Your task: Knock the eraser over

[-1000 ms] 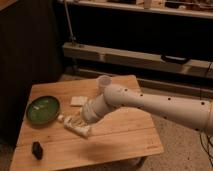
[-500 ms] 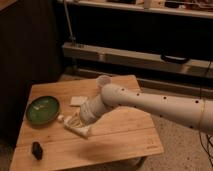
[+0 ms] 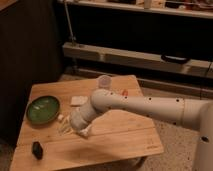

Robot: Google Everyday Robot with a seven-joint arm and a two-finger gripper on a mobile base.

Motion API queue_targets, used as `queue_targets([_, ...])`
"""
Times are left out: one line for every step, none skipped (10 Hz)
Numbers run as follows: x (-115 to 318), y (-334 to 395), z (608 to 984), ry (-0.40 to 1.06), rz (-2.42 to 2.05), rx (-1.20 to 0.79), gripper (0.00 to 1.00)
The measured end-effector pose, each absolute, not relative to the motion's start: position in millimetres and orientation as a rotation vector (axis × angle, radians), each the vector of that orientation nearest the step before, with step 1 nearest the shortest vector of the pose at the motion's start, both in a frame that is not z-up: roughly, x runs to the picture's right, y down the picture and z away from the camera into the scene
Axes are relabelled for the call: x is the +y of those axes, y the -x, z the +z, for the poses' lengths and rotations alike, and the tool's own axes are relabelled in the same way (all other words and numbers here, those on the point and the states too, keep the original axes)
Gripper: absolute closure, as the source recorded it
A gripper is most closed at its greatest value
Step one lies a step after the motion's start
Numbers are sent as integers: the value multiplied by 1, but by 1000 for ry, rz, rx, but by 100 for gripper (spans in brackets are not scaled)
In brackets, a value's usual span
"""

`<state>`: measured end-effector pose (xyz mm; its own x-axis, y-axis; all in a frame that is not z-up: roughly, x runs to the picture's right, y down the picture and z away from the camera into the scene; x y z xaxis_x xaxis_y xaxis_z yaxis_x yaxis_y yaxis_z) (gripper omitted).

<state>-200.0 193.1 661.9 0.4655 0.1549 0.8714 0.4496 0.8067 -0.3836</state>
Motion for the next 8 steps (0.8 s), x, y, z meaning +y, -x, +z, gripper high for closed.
queue_targets([200, 202, 667, 653, -202, -1090, 97])
queue_targets([205, 205, 670, 665, -211, -1090, 97])
queue_targets([212, 209, 672, 681, -220, -1086, 97])
queue_targets([218, 214, 676, 698, -226, -1077, 97])
queue_targets([224, 218, 678, 712, -233, -1072, 97])
queue_targets([227, 222, 678, 722, -240, -1069, 97])
queue_targets([233, 229, 679, 739, -252, -1066, 97])
queue_targets([238, 236, 679, 753, -260, -1065, 97])
